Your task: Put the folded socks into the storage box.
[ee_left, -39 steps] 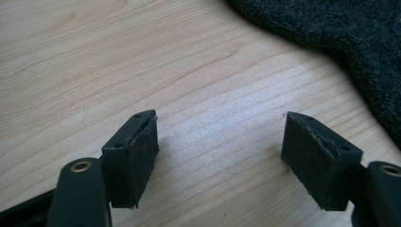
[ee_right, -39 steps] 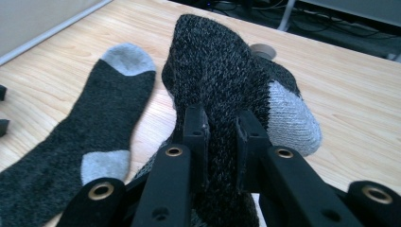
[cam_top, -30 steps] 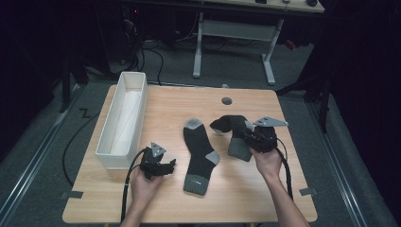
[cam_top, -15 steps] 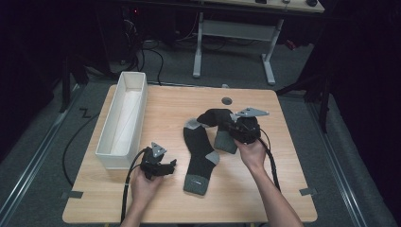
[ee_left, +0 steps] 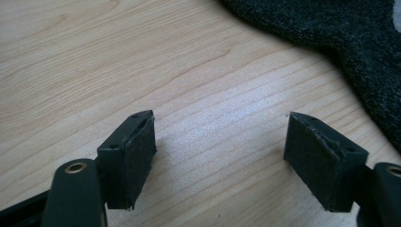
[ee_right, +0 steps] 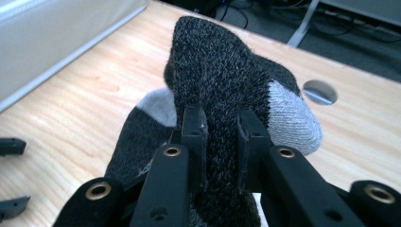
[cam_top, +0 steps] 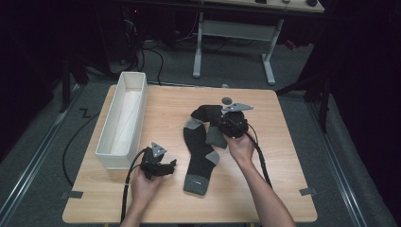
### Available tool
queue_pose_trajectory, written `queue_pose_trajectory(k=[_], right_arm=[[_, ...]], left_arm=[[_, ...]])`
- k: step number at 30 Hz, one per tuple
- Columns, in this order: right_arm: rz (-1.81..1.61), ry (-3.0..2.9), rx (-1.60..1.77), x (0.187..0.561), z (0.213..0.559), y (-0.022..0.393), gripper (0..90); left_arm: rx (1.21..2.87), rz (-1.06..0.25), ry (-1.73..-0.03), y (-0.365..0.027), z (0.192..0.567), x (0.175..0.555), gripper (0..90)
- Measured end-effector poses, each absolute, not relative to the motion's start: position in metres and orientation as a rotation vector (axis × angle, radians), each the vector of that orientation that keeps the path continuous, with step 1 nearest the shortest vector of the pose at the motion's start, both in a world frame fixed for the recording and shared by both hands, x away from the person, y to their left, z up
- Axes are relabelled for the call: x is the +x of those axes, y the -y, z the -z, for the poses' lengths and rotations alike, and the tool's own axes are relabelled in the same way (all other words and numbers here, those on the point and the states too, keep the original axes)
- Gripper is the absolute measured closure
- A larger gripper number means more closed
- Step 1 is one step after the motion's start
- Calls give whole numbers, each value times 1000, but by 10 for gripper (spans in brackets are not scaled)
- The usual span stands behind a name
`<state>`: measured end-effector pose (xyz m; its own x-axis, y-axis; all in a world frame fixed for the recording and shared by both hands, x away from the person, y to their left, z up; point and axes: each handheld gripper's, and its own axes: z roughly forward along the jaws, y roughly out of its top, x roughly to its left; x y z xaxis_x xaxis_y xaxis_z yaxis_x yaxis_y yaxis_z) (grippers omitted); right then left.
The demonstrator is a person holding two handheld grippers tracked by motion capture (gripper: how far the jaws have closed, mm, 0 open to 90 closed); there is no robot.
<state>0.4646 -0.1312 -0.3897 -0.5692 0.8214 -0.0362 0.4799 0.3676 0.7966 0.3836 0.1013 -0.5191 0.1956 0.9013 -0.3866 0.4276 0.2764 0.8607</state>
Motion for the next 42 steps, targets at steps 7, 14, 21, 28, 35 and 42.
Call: queue_pose_trajectory(k=[7, 14, 21, 28, 35, 42], right_arm=[[-1066, -2308, 1080, 439, 404, 127, 753], [-1060, -2357, 1046, 420, 410, 123, 744], [-1075, -2403, 1039, 405, 421, 113, 730], [-1074, -2449, 1037, 399, 437, 107, 714], [-1023, -2448, 1045, 404, 457, 104, 640], [-989, -2463, 1054, 410, 475, 102, 630]], left_arm=[[1333, -529, -1416, -101, 519, 384, 260], [1333, -529, -1416, -101, 519, 384, 260], [1332, -529, -1416, -101, 519, 384, 259], [1336, -527, -1414, -101, 519, 383, 259], [1347, -517, -1404, -99, 519, 382, 256], [1365, -485, -1384, -94, 518, 378, 262]])
